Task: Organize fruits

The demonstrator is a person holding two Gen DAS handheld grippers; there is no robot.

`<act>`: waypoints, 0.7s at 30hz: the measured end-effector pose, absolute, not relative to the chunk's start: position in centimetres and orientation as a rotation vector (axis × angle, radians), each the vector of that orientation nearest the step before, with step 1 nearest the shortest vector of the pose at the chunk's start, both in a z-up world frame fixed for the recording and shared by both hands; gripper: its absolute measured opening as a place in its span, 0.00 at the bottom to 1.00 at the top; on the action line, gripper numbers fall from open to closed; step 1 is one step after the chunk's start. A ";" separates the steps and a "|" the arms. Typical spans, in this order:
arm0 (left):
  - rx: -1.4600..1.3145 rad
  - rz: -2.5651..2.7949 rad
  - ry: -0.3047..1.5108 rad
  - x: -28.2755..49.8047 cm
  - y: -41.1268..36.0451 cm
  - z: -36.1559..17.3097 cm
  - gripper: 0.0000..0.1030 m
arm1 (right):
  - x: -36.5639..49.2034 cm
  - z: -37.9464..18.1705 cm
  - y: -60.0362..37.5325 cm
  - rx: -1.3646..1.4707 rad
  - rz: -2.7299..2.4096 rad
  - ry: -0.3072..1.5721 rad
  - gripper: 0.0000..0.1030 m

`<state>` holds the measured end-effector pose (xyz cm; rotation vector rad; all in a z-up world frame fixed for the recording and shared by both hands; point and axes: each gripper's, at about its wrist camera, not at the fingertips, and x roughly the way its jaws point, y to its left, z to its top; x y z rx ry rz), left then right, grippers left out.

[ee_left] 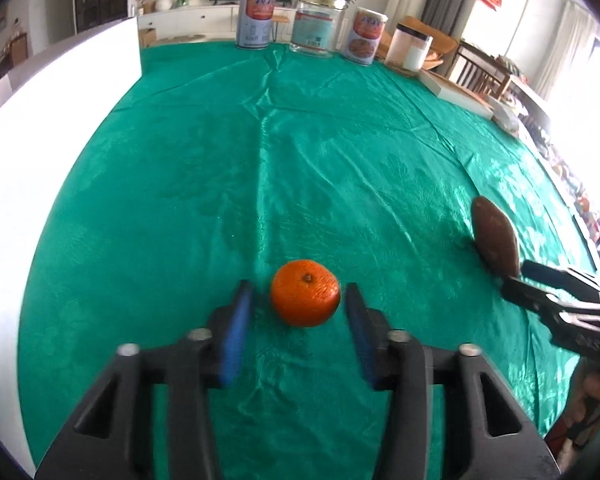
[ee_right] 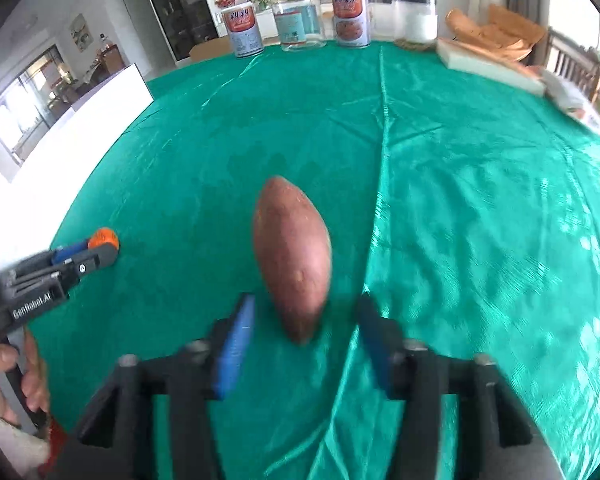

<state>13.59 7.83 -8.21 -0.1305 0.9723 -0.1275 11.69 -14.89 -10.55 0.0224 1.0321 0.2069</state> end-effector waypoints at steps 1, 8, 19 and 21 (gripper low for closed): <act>-0.123 -0.110 0.975 13.1 8.1 -8.2 0.81 | 10.4 -10.5 -15.0 0.020 0.186 1.009 0.80; -0.108 -0.052 0.959 9.2 9.9 -8.9 0.93 | 4.0 -11.8 -16.1 -0.073 0.093 0.937 1.00; -0.089 -0.247 1.126 12.4 8.8 -6.0 0.93 | 9.1 -9.5 -17.5 0.054 0.237 1.142 1.00; -0.130 -0.295 1.211 14.6 9.1 -5.3 0.93 | 12.6 -7.4 -17.7 0.112 0.318 1.237 1.00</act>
